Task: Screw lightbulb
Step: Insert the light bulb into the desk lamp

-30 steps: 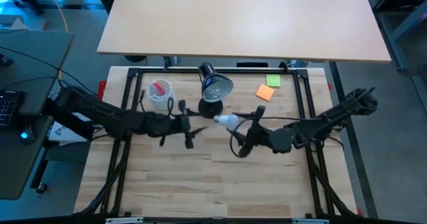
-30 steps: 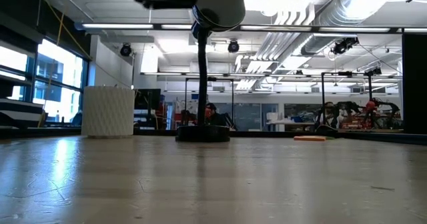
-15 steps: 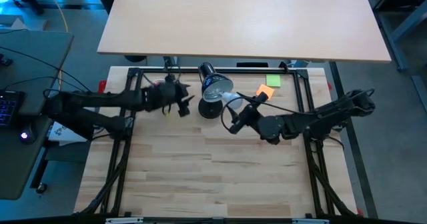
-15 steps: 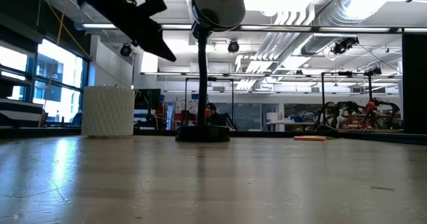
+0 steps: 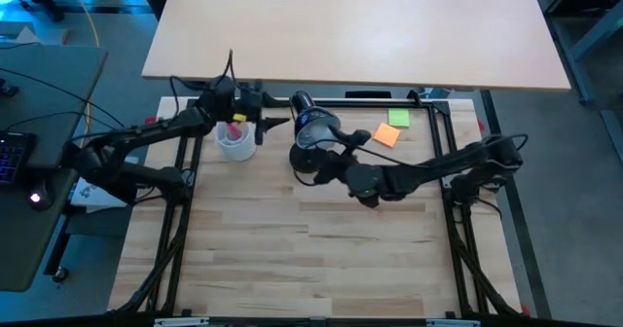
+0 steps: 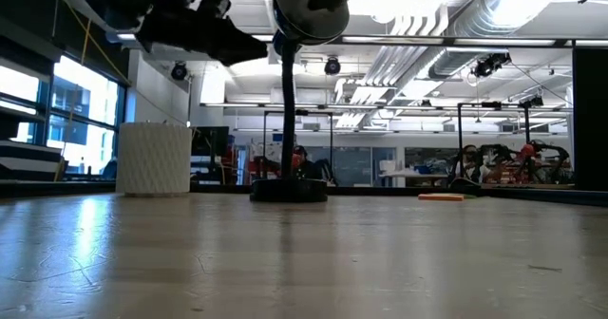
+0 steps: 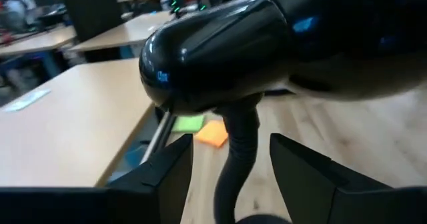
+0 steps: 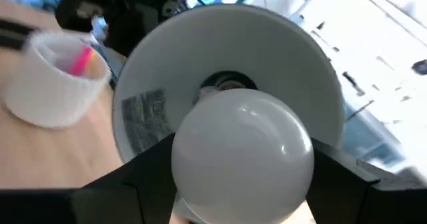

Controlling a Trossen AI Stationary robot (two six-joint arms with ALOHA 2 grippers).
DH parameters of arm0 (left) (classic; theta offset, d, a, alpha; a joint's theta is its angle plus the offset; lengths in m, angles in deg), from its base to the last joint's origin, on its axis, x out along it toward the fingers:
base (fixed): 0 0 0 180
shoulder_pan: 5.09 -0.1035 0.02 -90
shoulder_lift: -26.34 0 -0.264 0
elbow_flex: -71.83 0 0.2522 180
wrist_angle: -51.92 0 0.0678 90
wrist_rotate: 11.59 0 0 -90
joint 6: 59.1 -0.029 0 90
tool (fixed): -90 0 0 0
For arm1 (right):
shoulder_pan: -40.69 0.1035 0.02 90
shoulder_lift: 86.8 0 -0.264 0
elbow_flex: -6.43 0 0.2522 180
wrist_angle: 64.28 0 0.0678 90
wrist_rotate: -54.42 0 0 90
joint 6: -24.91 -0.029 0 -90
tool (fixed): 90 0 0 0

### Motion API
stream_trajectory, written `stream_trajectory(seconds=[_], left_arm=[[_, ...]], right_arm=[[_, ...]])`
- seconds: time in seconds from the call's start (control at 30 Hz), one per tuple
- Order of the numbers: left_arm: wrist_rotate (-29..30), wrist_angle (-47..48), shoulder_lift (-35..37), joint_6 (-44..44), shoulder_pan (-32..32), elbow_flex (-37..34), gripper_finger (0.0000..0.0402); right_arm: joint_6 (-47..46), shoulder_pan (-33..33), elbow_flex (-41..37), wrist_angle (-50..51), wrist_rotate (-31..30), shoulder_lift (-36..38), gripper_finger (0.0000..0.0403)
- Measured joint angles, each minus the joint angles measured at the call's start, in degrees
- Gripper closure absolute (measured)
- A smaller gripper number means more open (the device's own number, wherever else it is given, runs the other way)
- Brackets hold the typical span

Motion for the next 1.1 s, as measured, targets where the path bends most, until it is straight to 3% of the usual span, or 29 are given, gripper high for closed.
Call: stream_trajectory(seconds=[0.33,0.6,1.1], left_arm=[[-14.12,-19.18,-10.35,8.56,-6.64,0.0,0.0209],[-18.19,-37.83,-17.13,19.95,-6.47,0.0,0.0209],[-17.44,-39.12,-18.1,24.58,-3.35,0.0,0.0209]], right_arm=[[11.51,-2.29,7.01,-0.02,-5.59,-6.29,0.0145],[11.34,-5.07,7.1,0.02,-5.55,-6.45,0.0145],[10.04,-5.92,7.15,2.63,-3.93,-6.34,0.0145]])
